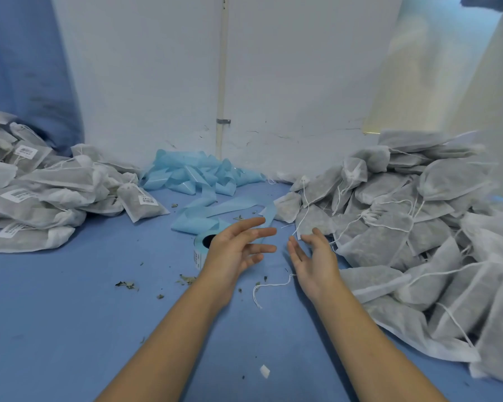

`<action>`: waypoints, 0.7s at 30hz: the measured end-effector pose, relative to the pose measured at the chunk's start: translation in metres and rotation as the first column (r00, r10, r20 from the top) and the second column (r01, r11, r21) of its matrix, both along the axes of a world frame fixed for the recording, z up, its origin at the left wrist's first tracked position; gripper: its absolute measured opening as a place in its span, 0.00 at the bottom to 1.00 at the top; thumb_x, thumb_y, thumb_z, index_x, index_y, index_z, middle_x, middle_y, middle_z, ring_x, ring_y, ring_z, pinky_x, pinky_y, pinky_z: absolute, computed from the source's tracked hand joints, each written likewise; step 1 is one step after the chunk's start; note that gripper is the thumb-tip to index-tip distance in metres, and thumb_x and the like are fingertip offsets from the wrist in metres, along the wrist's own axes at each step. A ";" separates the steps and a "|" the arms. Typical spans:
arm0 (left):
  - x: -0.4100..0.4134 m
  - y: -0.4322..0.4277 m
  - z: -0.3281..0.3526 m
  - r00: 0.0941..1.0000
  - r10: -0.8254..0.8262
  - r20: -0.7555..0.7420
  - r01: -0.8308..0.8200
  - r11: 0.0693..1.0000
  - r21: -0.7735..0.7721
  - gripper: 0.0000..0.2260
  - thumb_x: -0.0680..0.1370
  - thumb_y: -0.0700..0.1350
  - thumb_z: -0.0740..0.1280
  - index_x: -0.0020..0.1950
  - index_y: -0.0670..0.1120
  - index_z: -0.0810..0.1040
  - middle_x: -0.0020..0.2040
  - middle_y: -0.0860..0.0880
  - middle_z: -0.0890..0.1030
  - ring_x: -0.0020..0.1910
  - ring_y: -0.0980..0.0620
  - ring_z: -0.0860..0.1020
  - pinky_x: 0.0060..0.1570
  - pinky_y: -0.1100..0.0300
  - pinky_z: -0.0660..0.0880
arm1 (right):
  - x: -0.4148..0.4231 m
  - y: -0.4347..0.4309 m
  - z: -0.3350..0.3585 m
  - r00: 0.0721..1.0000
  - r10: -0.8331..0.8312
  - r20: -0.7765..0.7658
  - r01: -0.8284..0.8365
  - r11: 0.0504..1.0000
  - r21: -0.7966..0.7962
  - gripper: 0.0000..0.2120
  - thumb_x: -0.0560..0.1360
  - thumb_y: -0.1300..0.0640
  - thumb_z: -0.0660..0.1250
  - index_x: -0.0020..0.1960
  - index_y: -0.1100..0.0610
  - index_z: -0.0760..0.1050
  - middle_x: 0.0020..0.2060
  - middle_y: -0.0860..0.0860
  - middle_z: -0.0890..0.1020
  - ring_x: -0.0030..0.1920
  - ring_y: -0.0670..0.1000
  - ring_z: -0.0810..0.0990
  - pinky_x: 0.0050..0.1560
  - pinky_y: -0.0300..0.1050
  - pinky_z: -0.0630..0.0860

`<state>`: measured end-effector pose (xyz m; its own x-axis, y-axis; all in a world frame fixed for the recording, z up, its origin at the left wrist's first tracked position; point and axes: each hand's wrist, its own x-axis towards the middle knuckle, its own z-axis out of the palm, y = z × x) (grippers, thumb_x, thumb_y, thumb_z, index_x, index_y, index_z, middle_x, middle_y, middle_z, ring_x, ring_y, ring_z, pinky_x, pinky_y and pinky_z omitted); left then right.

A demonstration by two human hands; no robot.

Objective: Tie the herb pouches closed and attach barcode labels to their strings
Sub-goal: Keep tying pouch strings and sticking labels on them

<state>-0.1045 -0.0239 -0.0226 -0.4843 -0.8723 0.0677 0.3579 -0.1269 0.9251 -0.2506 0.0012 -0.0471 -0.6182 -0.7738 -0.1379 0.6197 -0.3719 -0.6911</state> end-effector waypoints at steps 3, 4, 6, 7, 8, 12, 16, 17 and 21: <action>-0.011 -0.001 0.000 0.999 0.001 0.039 -0.001 1.000 0.007 0.10 0.79 0.36 0.61 0.51 0.46 0.80 0.43 0.49 0.86 0.34 0.53 0.82 0.34 0.66 0.75 | -0.012 -0.011 0.002 1.000 -0.004 -0.018 0.005 0.997 0.079 0.24 0.77 0.68 0.59 0.71 0.54 0.65 0.48 0.48 0.73 0.46 0.51 0.77 0.54 0.44 0.74; -0.014 -0.001 0.000 0.999 0.002 0.050 -0.002 1.000 0.008 0.10 0.79 0.35 0.61 0.50 0.46 0.80 0.42 0.49 0.86 0.34 0.54 0.81 0.34 0.66 0.75 | -0.017 -0.014 0.004 1.000 -0.003 -0.031 0.007 0.995 0.104 0.24 0.77 0.68 0.59 0.71 0.54 0.65 0.48 0.48 0.73 0.46 0.51 0.77 0.53 0.43 0.74; -0.020 -0.002 0.000 0.998 0.006 0.070 -0.007 1.000 0.011 0.10 0.78 0.35 0.61 0.49 0.46 0.81 0.41 0.49 0.85 0.33 0.55 0.81 0.34 0.67 0.75 | -0.027 -0.019 0.005 0.999 0.001 -0.032 0.004 0.990 0.143 0.22 0.78 0.67 0.59 0.70 0.55 0.67 0.49 0.49 0.73 0.46 0.51 0.77 0.49 0.42 0.75; -0.022 -0.002 -0.001 0.997 0.010 0.076 -0.011 1.000 0.017 0.10 0.78 0.35 0.60 0.49 0.45 0.81 0.40 0.50 0.85 0.32 0.55 0.81 0.33 0.67 0.75 | -0.032 -0.020 0.005 1.000 0.005 -0.021 -0.001 0.987 0.160 0.19 0.78 0.66 0.59 0.68 0.56 0.69 0.52 0.50 0.73 0.45 0.51 0.78 0.47 0.42 0.76; -0.023 -0.001 -0.001 0.997 0.013 0.081 -0.015 1.000 0.024 0.11 0.78 0.35 0.60 0.49 0.45 0.81 0.40 0.50 0.85 0.32 0.55 0.81 0.33 0.67 0.74 | -0.036 -0.021 0.005 1.000 0.008 -0.013 -0.006 0.984 0.177 0.15 0.78 0.66 0.59 0.63 0.58 0.71 0.55 0.51 0.73 0.45 0.52 0.78 0.44 0.42 0.77; -0.026 0.001 -0.005 0.993 0.017 0.115 -0.022 0.999 0.035 0.12 0.79 0.34 0.59 0.48 0.45 0.81 0.39 0.50 0.85 0.31 0.55 0.80 0.33 0.67 0.74 | -0.038 -0.018 0.004 0.999 0.002 -0.036 0.006 0.977 0.211 0.05 0.79 0.65 0.58 0.47 0.60 0.72 0.53 0.54 0.74 0.41 0.52 0.79 0.36 0.38 0.77; -0.027 0.006 -0.012 0.984 0.046 0.170 -0.050 0.998 0.023 0.13 0.78 0.34 0.57 0.47 0.44 0.81 0.38 0.50 0.85 0.30 0.55 0.80 0.31 0.67 0.72 | -0.032 -0.015 0.002 0.995 -0.064 -0.078 0.078 0.978 0.195 0.12 0.80 0.66 0.58 0.62 0.67 0.71 0.59 0.57 0.75 0.40 0.51 0.80 0.31 0.34 0.77; -0.027 0.007 -0.013 0.981 0.056 0.184 -0.060 0.998 0.021 0.13 0.78 0.33 0.57 0.47 0.44 0.81 0.37 0.50 0.85 0.29 0.55 0.79 0.30 0.68 0.72 | -0.031 -0.014 0.001 0.994 -0.075 -0.080 0.089 0.978 0.190 0.12 0.80 0.66 0.59 0.63 0.67 0.71 0.62 0.58 0.75 0.40 0.51 0.80 0.32 0.34 0.78; -0.025 0.011 -0.014 0.973 0.075 0.217 -0.079 0.997 0.009 0.13 0.78 0.33 0.56 0.46 0.44 0.80 0.38 0.50 0.84 0.29 0.56 0.79 0.29 0.67 0.71 | -0.020 -0.005 0.006 0.994 -0.086 -0.066 0.096 0.981 0.168 0.12 0.80 0.67 0.58 0.62 0.68 0.71 0.65 0.60 0.74 0.40 0.51 0.80 0.37 0.36 0.76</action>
<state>-0.1298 -0.0125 -0.0370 -0.4169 -0.9077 -0.0471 0.1590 -0.1239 0.9795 -0.2710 -0.0038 -0.0410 -0.6955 -0.6825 -0.2245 0.5456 -0.2984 -0.7832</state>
